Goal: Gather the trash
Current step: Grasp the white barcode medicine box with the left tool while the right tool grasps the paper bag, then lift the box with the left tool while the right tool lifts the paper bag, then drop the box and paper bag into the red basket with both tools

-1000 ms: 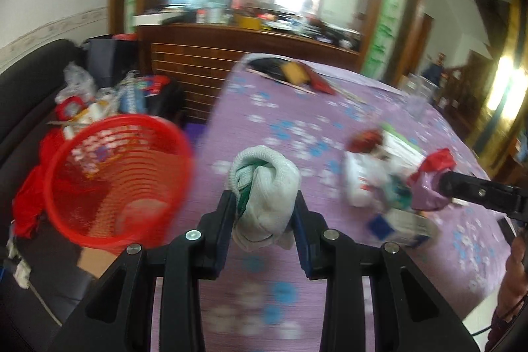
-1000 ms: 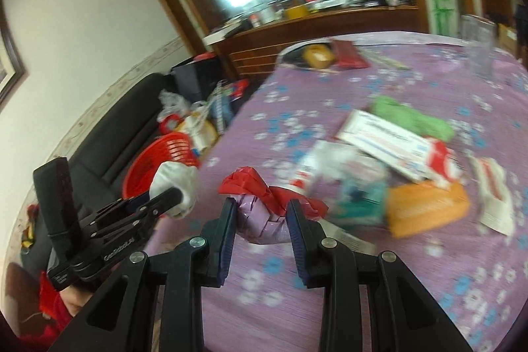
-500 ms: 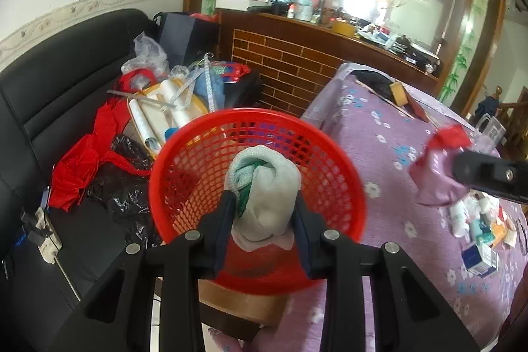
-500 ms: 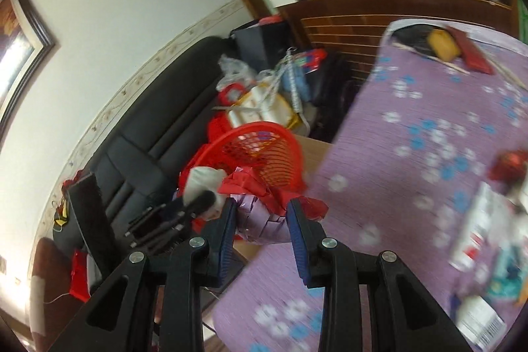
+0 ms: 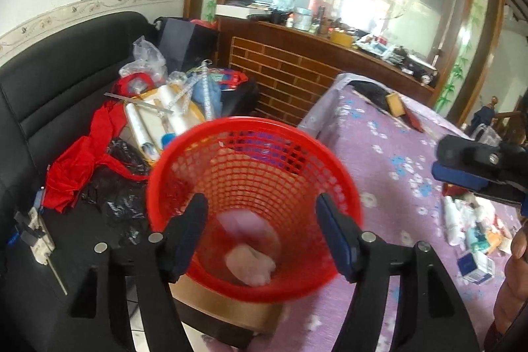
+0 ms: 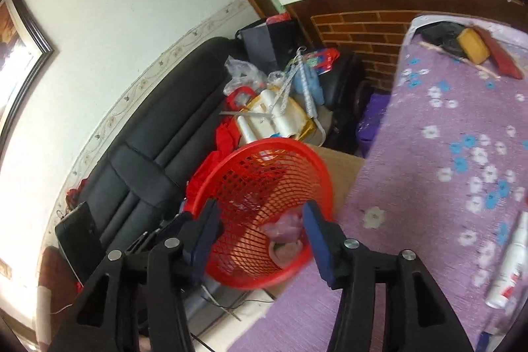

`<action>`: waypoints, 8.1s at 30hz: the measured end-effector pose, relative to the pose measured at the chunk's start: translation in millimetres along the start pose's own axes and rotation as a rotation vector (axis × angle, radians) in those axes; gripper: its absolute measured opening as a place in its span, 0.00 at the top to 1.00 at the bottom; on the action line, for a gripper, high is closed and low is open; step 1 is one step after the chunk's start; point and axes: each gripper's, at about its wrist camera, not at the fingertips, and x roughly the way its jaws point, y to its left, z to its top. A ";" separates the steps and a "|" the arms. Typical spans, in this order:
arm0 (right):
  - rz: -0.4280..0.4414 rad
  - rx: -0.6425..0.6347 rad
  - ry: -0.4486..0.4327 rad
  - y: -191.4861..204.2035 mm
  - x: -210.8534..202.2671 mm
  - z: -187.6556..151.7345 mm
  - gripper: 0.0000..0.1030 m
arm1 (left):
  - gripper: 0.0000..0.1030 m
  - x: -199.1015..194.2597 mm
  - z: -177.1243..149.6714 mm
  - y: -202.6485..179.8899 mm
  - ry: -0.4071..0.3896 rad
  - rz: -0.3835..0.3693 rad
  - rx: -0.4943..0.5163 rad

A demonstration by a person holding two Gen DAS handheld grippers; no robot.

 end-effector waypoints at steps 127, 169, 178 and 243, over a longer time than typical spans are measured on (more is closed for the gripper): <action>-0.758 0.173 -0.500 -187.5 -267.8 -186.7 0.57 | 0.63 -18.6 -130.6 -293.6 -0.084 -0.348 0.472; -0.705 0.124 -0.450 -152.1 -263.3 -194.6 0.57 | 0.63 -28.7 -121.5 -273.3 -0.083 -0.322 0.418; -0.690 0.115 -0.435 -151.0 -257.1 -194.0 0.57 | 0.63 -27.4 -118.4 -269.1 -0.085 -0.315 0.406; -0.327 0.143 -0.155 -131.3 -167.3 -106.5 0.46 | 0.32 -1.0 -44.9 -189.1 0.044 -0.223 0.277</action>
